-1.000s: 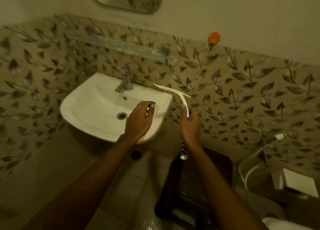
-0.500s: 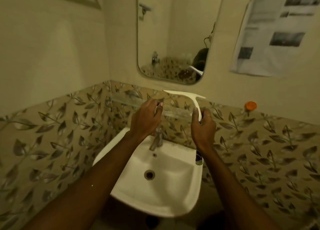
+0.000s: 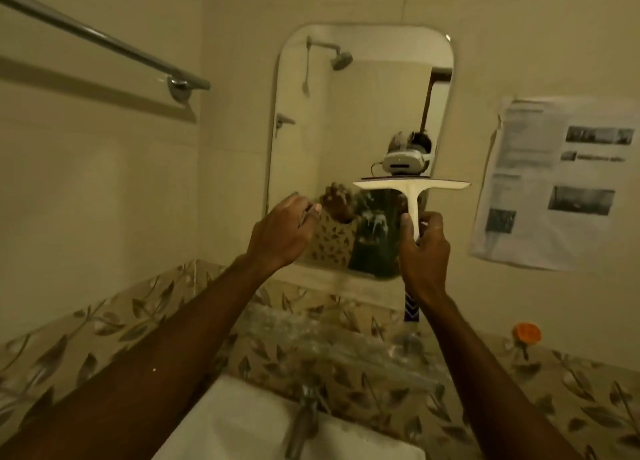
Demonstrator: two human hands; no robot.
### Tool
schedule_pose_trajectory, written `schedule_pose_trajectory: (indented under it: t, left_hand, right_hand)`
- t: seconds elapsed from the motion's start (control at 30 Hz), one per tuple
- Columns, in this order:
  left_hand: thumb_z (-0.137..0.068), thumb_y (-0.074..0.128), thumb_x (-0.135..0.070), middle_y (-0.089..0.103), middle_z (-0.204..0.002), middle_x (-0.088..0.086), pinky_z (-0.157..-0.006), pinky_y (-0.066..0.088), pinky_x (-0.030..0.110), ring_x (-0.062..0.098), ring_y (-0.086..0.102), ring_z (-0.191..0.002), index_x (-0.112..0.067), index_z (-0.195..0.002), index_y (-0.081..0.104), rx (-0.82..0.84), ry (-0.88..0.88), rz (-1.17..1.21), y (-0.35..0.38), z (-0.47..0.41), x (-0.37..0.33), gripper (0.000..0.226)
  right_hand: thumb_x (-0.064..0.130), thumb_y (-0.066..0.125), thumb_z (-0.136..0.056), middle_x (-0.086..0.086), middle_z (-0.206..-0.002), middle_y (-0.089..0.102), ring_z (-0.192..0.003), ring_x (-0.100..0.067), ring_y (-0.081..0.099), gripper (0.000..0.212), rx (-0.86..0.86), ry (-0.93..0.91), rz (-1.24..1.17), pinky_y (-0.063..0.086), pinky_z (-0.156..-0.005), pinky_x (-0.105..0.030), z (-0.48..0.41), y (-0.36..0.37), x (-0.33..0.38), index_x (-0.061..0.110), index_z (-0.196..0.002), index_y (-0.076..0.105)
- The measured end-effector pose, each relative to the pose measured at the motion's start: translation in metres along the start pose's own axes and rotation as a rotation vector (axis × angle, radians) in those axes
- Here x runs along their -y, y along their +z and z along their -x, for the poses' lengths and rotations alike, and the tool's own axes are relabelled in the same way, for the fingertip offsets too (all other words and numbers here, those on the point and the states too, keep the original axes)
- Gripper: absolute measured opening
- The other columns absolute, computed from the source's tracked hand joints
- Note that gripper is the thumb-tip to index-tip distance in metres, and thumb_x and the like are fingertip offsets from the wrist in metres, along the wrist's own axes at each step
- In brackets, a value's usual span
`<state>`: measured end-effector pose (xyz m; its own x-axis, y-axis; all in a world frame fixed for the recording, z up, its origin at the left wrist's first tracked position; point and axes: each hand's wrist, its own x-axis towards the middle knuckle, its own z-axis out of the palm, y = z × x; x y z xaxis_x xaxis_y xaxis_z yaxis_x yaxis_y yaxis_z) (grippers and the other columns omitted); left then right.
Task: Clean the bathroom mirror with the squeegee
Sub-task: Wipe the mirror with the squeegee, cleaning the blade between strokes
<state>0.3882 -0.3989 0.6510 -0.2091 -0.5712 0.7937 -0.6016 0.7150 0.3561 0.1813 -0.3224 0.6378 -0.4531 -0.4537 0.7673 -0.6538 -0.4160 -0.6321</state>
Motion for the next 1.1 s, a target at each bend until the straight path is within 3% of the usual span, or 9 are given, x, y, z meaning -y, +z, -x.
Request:
schedule_pose_trajectory:
  t: [0.13, 0.23, 0.4, 0.57, 0.73, 0.83, 1.0, 1.1]
  left_hand:
    - [-0.098, 0.038, -0.046, 0.058, -0.118, -0.007, -0.075, 0.04, 0.03, 0.014, 0.057, -0.101, -0.025, -0.111, 0.059, -0.034, -0.019, 0.026, -0.003, -0.061, 0.02, 0.032]
    - [-0.097, 0.039, -0.046, 0.055, -0.122, -0.004, -0.077, 0.04, 0.031, 0.014, 0.054, -0.104, -0.023, -0.115, 0.058, -0.077, -0.057, 0.065, -0.009, -0.109, 0.034, 0.035]
    - [-0.096, 0.044, -0.042, 0.053, -0.126, 0.002, -0.084, 0.044, 0.033, 0.019, 0.051, -0.113, -0.02, -0.117, 0.057, -0.153, -0.052, 0.147, -0.014, -0.178, 0.057, 0.033]
    - [-0.097, 0.043, -0.042, 0.048, -0.132, 0.006, -0.09, 0.043, 0.037, 0.024, 0.049, -0.117, -0.019, -0.125, 0.052, -0.26, -0.086, 0.134, -0.017, -0.219, 0.068, 0.038]
    - [-0.096, 0.039, -0.047, 0.048, -0.132, 0.008, -0.084, 0.041, 0.034, 0.026, 0.052, -0.113, -0.014, -0.129, 0.046, -0.36, -0.137, 0.214, -0.013, -0.236, 0.076, 0.047]
    - [-0.097, 0.036, -0.048, 0.056, -0.123, 0.009, -0.08, 0.04, 0.034, 0.027, 0.056, -0.107, -0.011, -0.123, 0.052, -0.385, -0.176, 0.221, -0.013, -0.246, 0.084, 0.047]
    - [-0.101, 0.033, -0.042, 0.061, -0.082, 0.008, -0.068, 0.037, 0.03, 0.023, 0.059, -0.081, -0.005, -0.093, 0.064, -0.439, -0.126, 0.184, -0.011, -0.261, 0.102, 0.048]
    - [-0.103, 0.03, -0.037, 0.064, -0.08, 0.012, -0.069, 0.035, 0.029, 0.023, 0.057, -0.077, -0.002, -0.091, 0.066, -0.489, -0.049, 0.129, -0.007, -0.267, 0.108, 0.051]
  right_hand:
    - [0.026, 0.045, -0.102, 0.004, -0.078, 0.059, -0.06, -0.006, 0.061, 0.02, -0.02, -0.054, 0.007, 0.05, -0.046, -0.014, -0.052, 0.011, 0.009, 0.01, -0.113, 0.044]
    - [0.027, 0.043, -0.102, 0.005, -0.078, 0.059, -0.064, -0.006, 0.064, 0.017, -0.073, -0.085, 0.03, 0.052, -0.049, -0.016, -0.09, 0.016, 0.021, 0.014, -0.113, 0.043]
    - [0.034, 0.037, -0.103, 0.01, -0.077, 0.056, -0.068, -0.006, 0.06, 0.031, -0.205, -0.178, 0.157, 0.048, -0.056, -0.021, -0.151, 0.023, 0.05, 0.009, -0.114, 0.051]
    - [0.028, 0.035, -0.104, 0.01, -0.067, 0.049, -0.055, -0.001, 0.048, 0.021, -0.296, -0.239, 0.315, 0.035, -0.041, -0.006, -0.201, 0.034, 0.088, 0.013, -0.101, 0.05]
    - [0.036, 0.031, -0.103, -0.006, -0.085, 0.056, -0.073, -0.021, 0.055, 0.041, -0.371, -0.229, 0.474, 0.036, -0.053, -0.026, -0.235, 0.042, 0.104, 0.003, -0.108, 0.055]
    - [0.04, 0.028, -0.102, -0.01, -0.088, 0.058, -0.078, -0.027, 0.061, 0.047, -0.358, -0.213, 0.513, 0.052, -0.066, -0.041, -0.245, 0.044, 0.104, 0.003, -0.112, 0.054]
    - [0.045, 0.025, -0.102, -0.01, -0.087, 0.058, -0.08, -0.029, 0.063, 0.048, -0.363, -0.183, 0.567, 0.052, -0.068, -0.041, -0.249, 0.046, 0.097, 0.007, -0.107, 0.053]
    - [0.048, 0.024, -0.101, -0.008, -0.082, 0.059, -0.075, -0.03, 0.065, 0.046, -0.377, -0.179, 0.559, 0.058, -0.068, -0.05, -0.243, 0.05, 0.095, 0.011, -0.103, 0.052]
